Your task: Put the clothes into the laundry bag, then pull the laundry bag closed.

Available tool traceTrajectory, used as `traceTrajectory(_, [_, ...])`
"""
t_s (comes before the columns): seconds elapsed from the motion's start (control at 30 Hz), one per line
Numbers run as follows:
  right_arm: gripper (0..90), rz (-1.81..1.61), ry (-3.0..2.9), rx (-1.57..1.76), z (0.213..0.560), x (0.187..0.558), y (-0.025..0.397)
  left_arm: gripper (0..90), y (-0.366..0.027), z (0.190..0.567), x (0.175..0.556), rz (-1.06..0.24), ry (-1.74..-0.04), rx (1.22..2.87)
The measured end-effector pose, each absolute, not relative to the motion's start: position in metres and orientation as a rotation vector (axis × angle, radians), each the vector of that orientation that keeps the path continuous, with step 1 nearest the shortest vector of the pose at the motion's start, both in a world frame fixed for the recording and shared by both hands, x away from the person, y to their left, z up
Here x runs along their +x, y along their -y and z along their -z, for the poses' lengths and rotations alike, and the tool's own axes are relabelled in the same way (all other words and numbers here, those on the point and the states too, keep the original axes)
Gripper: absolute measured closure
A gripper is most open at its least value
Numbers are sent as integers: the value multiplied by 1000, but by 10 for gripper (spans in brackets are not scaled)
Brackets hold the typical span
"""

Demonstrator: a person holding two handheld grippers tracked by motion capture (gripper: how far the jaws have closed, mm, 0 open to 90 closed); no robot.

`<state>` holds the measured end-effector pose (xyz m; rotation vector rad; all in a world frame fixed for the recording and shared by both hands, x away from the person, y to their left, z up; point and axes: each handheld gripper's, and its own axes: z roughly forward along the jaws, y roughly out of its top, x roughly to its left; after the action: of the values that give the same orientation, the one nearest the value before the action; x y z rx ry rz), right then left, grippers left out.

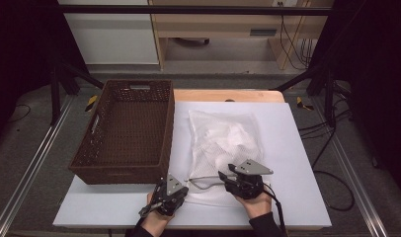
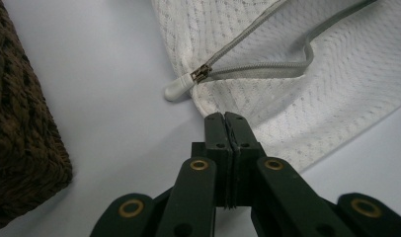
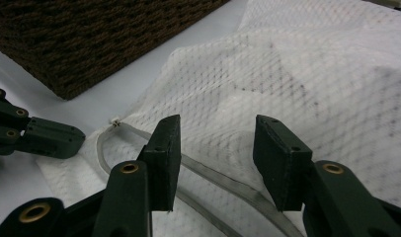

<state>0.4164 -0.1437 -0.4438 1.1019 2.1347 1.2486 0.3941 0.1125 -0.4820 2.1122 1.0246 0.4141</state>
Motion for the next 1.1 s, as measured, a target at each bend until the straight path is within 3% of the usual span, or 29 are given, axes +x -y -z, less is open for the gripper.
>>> traceTrajectory(0.87, [571, -1247, -2381, 982, 465, 412, 82, 879, -120, 471, 388, -430, -968, 2077])
traceTrajectory(0.97, [620, -1214, -2413, 988, 471, 415, 77, 878, -120, 471, 386, -440, -961, 2071])
traceTrajectory(1.1, [850, -1214, -2458, 1000, 475, 419, 74, 873, -119, 473, 388, -426, -966, 2079])
